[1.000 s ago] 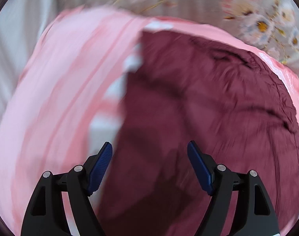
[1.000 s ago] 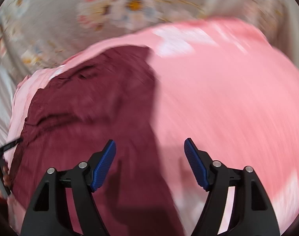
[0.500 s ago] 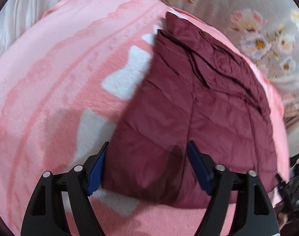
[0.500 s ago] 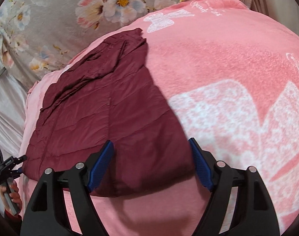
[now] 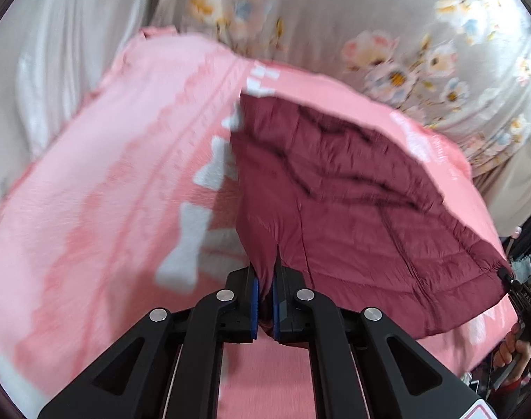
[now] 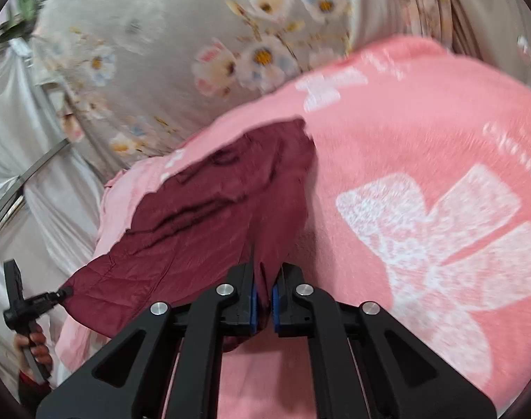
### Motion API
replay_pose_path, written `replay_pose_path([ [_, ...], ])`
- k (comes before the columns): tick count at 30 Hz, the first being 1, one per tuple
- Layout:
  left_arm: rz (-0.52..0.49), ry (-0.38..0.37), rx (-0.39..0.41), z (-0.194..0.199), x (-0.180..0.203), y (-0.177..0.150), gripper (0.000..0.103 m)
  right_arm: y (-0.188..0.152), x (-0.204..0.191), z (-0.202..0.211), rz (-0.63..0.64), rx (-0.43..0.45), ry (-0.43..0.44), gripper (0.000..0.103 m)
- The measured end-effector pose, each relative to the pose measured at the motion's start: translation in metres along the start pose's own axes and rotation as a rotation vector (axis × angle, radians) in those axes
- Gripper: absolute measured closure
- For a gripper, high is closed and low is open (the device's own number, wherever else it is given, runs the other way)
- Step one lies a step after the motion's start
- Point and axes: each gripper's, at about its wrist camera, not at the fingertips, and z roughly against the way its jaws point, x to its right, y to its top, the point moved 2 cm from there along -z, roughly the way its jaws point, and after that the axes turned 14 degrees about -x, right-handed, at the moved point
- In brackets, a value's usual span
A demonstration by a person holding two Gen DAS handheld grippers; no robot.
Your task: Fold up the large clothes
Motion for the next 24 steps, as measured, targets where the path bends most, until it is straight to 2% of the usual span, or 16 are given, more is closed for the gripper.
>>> replay_pose_path([
  [5, -0.013, -0.026, 0.12, 0.086, 0.005, -0.029, 0.1, -0.011, -0.026, 0.092, 0.075, 0.167, 0.042, 0.099],
  [8, -0.04, -0.023, 0.219, 0.125, 0.019, -0.026, 0.1, 0.001, -0.038, 0.127, 0.084, 0.267, 0.105, 0.099],
  [11, -0.072, 0.0, 0.29, 0.142, 0.033, -0.009, 0.1, 0.028, -0.044, 0.135, 0.085, 0.321, 0.112, 0.099],
  [13, -0.09, 0.023, 0.297, 0.136, 0.039, 0.016, 0.1, 0.051, -0.041, 0.121, 0.07, 0.323, 0.087, 0.099],
  [15, -0.097, 0.084, 0.3, 0.122, 0.042, 0.04, 0.1, 0.077, -0.036, 0.091, 0.039, 0.295, 0.052, 0.099],
  [18, -0.108, 0.308, 0.313, 0.078, 0.047, 0.088, 0.103, 0.103, -0.025, 0.04, -0.01, 0.234, 0.026, 0.099],
  [21, -0.107, 0.306, 0.229, 0.024, 0.038, 0.124, 0.103, 0.123, -0.015, -0.027, -0.046, 0.158, -0.038, 0.099],
  [22, -0.094, 0.31, 0.18, -0.007, 0.034, 0.139, 0.103, 0.128, -0.013, -0.044, -0.055, 0.141, -0.054, 0.099],
  [24, -0.064, 0.303, 0.126, -0.041, 0.026, 0.15, 0.103, 0.134, -0.003, -0.075, -0.069, 0.105, -0.09, 0.099],
])
